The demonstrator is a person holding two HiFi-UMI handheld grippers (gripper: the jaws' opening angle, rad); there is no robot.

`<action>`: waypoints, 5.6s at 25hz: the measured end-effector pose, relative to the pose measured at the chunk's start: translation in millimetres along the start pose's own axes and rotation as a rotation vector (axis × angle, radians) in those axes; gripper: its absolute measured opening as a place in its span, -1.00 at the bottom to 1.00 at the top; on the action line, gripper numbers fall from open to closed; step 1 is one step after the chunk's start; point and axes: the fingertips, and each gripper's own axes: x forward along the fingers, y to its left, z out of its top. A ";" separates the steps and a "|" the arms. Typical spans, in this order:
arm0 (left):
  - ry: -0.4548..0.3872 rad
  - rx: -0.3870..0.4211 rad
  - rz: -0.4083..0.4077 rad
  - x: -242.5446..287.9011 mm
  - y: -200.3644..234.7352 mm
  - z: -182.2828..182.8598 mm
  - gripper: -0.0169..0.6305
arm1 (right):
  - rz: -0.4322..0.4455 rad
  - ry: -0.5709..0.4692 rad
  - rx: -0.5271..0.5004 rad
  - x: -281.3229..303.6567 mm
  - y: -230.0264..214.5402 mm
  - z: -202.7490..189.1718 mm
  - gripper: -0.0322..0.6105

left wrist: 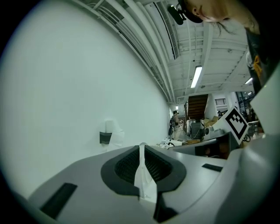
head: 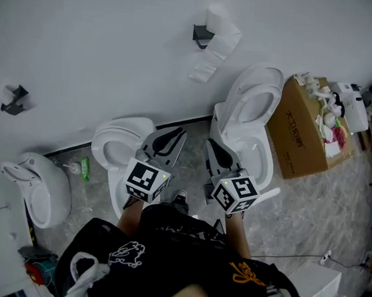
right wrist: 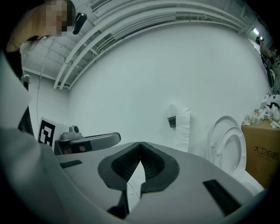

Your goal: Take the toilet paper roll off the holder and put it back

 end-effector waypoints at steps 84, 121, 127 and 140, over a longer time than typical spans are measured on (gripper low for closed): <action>0.053 -0.071 0.413 213.0 156.1 8.4 -0.80 | 0.075 0.082 -0.450 405.5 -285.4 198.6 0.07; 0.033 -0.064 0.178 172.7 119.5 2.3 -0.80 | 0.055 0.006 -0.425 200.4 -197.7 139.6 0.03; 0.043 -0.065 0.177 160.6 110.9 -3.8 -0.80 | 0.038 0.079 -0.354 178.2 -198.1 92.9 0.03; 0.055 -0.057 0.165 147.9 95.6 -10.9 -0.80 | 0.024 0.116 -0.323 150.8 -192.6 70.1 0.03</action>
